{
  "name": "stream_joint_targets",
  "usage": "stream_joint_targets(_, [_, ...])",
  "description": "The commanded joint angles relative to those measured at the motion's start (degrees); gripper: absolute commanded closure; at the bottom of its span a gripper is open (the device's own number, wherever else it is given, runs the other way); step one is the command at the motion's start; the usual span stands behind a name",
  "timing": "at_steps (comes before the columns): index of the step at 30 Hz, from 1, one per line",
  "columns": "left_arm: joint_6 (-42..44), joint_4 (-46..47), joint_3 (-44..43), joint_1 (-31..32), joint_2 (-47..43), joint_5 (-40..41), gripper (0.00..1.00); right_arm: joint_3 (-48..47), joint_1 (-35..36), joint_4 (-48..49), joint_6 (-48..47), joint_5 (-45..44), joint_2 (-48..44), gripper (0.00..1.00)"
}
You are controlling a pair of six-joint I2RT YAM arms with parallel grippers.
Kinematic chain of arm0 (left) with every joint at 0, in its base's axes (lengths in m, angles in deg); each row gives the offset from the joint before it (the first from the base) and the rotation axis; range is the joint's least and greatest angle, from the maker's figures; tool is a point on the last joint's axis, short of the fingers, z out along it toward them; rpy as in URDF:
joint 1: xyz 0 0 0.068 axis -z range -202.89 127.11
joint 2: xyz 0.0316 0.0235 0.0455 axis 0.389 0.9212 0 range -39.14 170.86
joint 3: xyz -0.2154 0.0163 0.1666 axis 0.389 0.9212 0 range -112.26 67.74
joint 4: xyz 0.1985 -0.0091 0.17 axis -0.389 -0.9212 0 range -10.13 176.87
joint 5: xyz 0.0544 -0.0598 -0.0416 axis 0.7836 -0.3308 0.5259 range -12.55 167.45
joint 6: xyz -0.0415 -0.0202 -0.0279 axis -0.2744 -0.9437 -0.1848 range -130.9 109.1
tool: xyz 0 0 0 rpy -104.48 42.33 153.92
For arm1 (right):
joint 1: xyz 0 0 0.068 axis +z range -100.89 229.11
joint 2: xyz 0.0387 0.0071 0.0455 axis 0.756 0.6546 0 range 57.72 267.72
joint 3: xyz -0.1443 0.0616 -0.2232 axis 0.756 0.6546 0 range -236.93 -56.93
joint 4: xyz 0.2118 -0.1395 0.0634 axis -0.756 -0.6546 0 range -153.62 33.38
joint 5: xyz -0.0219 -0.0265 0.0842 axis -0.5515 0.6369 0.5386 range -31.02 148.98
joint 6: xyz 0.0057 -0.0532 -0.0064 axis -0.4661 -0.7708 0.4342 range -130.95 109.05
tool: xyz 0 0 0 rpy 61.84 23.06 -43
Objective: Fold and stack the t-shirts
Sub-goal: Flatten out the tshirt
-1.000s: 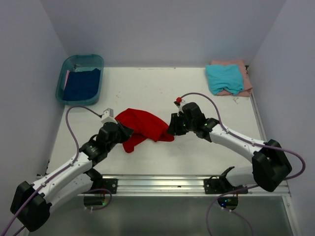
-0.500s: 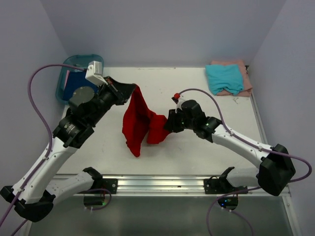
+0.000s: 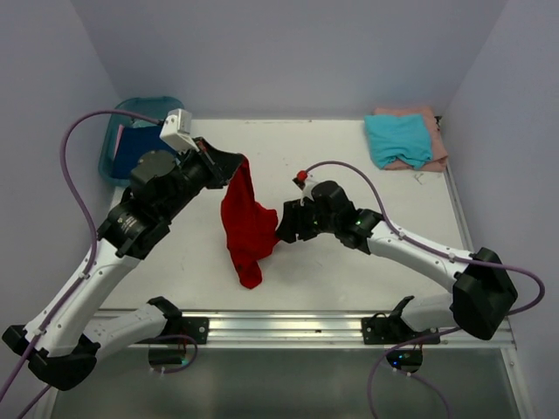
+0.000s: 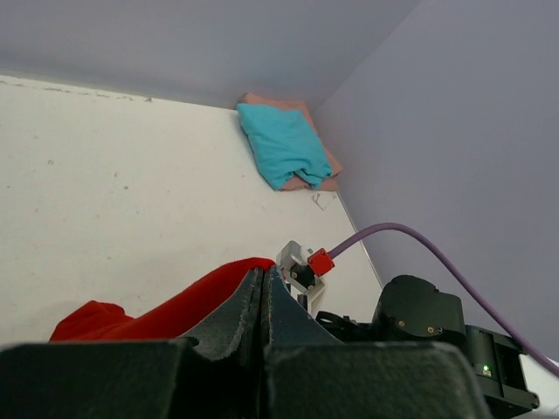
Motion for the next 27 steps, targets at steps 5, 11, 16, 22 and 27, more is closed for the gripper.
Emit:
stream_joint_targets(5, [0.11, 2.09, 4.87, 0.22, -1.58, -0.07, 1.00, -2.19, 4.79, 5.45, 2.31, 0.10, 2.61, 0.46])
stream_joint_targets(11, [-1.30, 2.62, 6.72, 0.22, -2.11, -0.95, 1.00, -4.39, 7.17, 6.42, 2.58, -1.23, 5.42, 0.48])
stream_joint_targets(16, [-1.82, 2.62, 6.81, 0.22, -2.81, -1.04, 1.00, -6.41, 7.17, 7.72, 1.70, -2.11, 11.30, 0.48])
stream_joint_targets(22, [-1.91, 1.83, 6.99, 0.22, -3.95, -0.95, 1.00, -10.45, 7.17, 8.00, -1.28, -5.78, 17.02, 0.49])
stream_joint_targets(27, [-2.09, 1.21, 6.99, 0.22, -4.92, -0.86, 1.00, -14.75, 7.17, 5.28, -3.83, -8.61, 20.01, 0.49])
